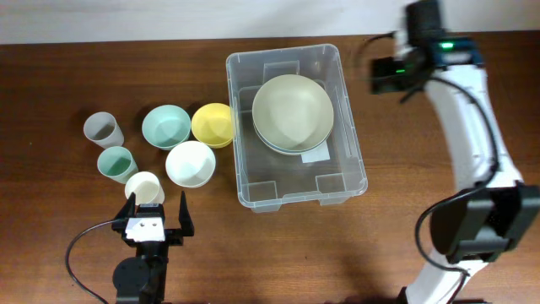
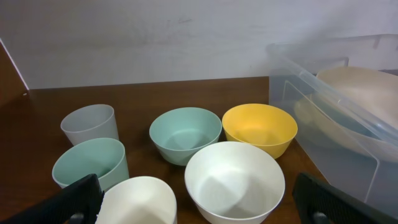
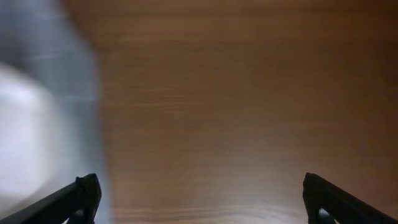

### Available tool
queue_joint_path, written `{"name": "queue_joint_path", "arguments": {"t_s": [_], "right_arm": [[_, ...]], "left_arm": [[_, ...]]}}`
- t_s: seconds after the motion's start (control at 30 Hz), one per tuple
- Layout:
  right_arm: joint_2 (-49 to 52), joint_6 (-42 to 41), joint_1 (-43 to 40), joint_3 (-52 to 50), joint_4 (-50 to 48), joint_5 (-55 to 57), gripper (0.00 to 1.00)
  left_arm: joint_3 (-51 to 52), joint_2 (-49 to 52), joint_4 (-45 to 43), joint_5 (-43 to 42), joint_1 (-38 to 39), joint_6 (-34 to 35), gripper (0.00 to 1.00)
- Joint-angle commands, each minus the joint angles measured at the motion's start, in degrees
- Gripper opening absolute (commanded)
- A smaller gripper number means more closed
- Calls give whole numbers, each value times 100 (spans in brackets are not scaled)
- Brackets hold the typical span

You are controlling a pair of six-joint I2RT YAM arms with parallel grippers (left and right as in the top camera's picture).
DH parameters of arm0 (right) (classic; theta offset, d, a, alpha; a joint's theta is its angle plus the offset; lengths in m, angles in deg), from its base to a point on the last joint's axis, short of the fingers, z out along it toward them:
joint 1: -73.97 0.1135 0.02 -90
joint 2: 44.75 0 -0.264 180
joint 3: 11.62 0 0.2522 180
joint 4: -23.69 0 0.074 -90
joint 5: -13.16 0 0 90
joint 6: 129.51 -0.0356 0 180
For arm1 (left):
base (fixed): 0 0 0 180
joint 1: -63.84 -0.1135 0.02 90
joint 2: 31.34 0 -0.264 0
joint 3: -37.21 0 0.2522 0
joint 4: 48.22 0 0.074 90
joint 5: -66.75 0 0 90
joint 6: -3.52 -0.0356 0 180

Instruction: Pack container

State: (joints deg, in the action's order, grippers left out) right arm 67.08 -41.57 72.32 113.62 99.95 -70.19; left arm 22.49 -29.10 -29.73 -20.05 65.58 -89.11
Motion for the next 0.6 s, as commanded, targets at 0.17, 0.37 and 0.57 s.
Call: {"name": "queue_joint_path", "arguments": {"t_s": [0.17, 0.37, 0.57], "right_arm": [[22, -122, -1073, 28, 35, 396, 99], [22, -125, -1770, 28, 35, 393, 99], [22, -125, -2184, 28, 35, 393, 99]], "left_arm": [[42, -7, -15, -44, -4, -90, 99], [42, -7, -140, -48, -4, -87, 99], [42, -7, -267, 516, -9, -444, 99]]}}
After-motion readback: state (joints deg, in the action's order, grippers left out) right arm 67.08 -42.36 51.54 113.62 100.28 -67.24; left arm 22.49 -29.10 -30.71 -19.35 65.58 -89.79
